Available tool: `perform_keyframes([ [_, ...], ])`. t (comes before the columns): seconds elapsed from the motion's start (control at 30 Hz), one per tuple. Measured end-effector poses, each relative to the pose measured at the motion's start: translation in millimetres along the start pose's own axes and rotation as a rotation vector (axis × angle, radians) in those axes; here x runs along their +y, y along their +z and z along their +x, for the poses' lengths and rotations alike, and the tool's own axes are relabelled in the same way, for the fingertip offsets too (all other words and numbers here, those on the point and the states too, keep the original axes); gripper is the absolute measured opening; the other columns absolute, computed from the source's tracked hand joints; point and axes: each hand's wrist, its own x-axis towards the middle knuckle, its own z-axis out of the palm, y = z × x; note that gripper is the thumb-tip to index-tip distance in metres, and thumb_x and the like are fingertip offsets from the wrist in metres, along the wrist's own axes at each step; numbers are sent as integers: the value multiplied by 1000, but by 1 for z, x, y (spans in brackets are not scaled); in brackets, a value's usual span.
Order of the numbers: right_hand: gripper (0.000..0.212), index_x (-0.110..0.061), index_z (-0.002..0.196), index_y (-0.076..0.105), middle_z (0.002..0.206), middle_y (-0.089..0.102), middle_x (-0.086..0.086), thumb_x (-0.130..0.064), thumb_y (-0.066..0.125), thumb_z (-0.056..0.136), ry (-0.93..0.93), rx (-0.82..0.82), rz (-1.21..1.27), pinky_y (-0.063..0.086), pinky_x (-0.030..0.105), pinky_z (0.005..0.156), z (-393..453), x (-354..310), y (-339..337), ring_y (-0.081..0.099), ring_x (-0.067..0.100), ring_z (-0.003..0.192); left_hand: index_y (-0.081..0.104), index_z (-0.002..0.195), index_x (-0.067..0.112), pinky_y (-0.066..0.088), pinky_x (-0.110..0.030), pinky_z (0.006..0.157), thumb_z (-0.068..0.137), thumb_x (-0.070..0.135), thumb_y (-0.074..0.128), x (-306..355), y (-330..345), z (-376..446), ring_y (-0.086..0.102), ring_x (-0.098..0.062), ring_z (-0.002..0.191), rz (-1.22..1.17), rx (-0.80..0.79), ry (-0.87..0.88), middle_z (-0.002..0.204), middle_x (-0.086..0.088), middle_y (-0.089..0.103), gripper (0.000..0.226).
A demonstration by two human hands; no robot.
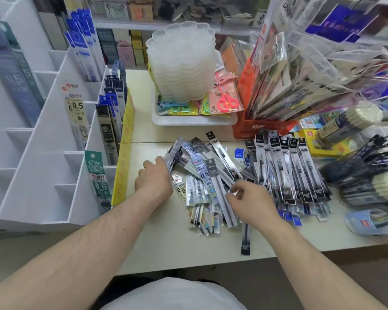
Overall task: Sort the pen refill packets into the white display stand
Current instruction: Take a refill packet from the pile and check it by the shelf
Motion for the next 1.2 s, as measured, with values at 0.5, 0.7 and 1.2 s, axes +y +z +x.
perform_keyframes([
  [0.5, 6, -22, 92, 70, 80, 67, -5, -26, 66, 90, -21, -75, 364, 45, 22, 62, 26, -45, 25, 61, 9, 74, 38, 120, 15, 45, -31, 56, 86, 18, 68, -27, -10, 7, 58, -20, 79, -334, -25, -88, 95, -5, 57, 45],
  [0.7, 14, -20, 102, 68, 79, 60, -8, -26, 66, 90, 8, -88, 410, 45, 23, 64, 18, -50, 35, 57, 7, 70, 35, 137, 7, 45, -43, 96, 85, 39, 71, -29, -7, -1, 46, -36, 122, -80, 23, -76, 134, -17, 42, 72],
  [1.2, 12, -20, 95, 70, 76, 60, -13, -30, 69, 87, 161, 213, 346, 42, 23, 69, -96, -17, 66, 58, 9, 76, 30, 147, 17, 35, -45, 108, 80, 51, 66, -23, 41, -106, 34, -32, 134, 136, 130, 525, 144, -10, 37, 83],
])
